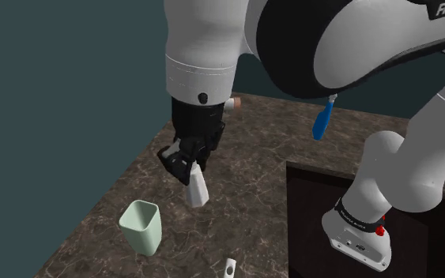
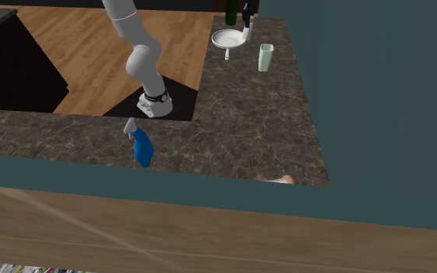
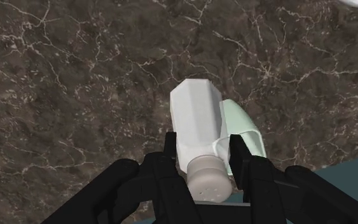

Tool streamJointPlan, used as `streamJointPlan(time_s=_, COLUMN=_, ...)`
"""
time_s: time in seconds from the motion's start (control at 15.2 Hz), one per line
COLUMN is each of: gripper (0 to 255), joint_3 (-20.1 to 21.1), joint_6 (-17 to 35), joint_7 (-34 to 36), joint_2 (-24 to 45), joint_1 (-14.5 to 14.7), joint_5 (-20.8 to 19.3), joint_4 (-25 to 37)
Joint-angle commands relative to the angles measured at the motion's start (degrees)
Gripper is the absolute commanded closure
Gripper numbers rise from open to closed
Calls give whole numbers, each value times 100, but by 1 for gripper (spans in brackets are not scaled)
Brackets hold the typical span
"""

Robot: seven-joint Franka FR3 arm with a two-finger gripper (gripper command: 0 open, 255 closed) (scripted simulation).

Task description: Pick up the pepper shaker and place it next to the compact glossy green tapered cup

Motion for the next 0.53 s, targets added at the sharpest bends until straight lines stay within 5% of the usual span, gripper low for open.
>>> streamJointPlan(time_s=0.0, gripper=255, joint_3=192, joint_6=-45, joint_7=329, joint_2=224, joint_1=91, joint_5=-110, joint_4=250)
streamJointPlan(time_s=0.46, gripper=255, joint_3=732, joint_6=-163, joint_7=1399, joint_2=1180, joint_1=501, joint_5=-699, joint_4=1144)
